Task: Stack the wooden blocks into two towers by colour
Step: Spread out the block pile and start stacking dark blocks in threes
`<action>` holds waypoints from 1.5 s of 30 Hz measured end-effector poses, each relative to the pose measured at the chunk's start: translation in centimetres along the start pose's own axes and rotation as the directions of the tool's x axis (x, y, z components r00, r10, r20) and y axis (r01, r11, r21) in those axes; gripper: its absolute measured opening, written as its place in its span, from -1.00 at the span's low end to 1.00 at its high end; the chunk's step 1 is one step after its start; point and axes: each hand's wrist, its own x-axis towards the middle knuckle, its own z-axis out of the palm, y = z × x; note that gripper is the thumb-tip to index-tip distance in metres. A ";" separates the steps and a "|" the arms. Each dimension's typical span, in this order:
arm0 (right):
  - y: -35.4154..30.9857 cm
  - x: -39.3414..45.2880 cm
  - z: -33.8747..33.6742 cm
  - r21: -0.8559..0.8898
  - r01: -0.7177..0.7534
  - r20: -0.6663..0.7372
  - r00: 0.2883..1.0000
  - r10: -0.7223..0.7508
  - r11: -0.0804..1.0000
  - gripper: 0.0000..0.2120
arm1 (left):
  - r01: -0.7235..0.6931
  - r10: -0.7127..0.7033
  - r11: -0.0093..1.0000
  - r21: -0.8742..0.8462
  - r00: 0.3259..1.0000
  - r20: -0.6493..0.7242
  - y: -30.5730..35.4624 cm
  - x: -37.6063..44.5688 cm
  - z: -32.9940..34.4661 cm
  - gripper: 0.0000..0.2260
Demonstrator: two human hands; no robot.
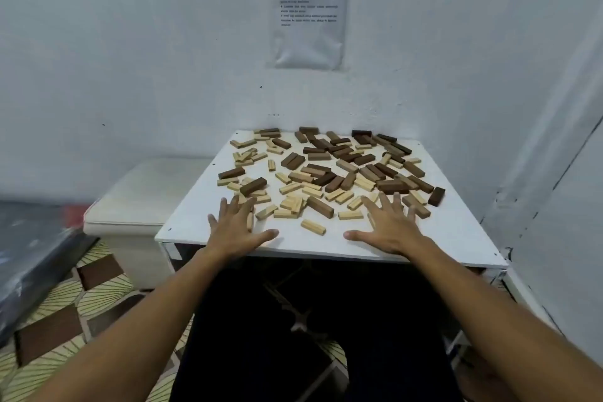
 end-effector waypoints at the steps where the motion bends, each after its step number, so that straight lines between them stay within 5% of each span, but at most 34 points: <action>1: 0.1 0.1 0.5 -0.002 -0.031 0.026 0.999 0.031 1.000 0.10 | 0.017 -0.017 0.999 0.044 1.000 0.010 0.0 0.3 0.1 0.02; 6: 0.2 1.4 1.9 0.030 -0.063 0.070 0.996 0.061 0.998 0.20 | 0.003 -0.026 0.985 0.174 0.991 0.132 0.7 2.5 1.1 0.26; 20: -2.5 9.4 3.5 0.015 0.058 -0.019 0.998 -0.058 0.998 0.21 | -0.249 0.230 0.939 0.237 0.968 0.105 1.4 10.5 3.8 0.13; 38: -1.3 14.3 1.6 0.152 0.160 -0.109 0.983 -0.145 0.975 0.03 | -0.292 0.258 0.932 0.213 0.950 0.174 1.8 15.2 2.3 0.11; 41: -0.3 13.3 0.5 0.245 0.194 -0.170 0.973 -0.155 0.950 -0.06 | -0.307 0.292 0.936 0.175 0.950 0.107 0.9 15.0 1.7 0.07; 45: 3.1 11.4 -0.9 0.250 0.076 -0.319 0.948 0.008 0.965 -0.17 | -0.190 0.206 0.975 0.116 0.966 -0.154 -2.0 14.5 0.6 0.01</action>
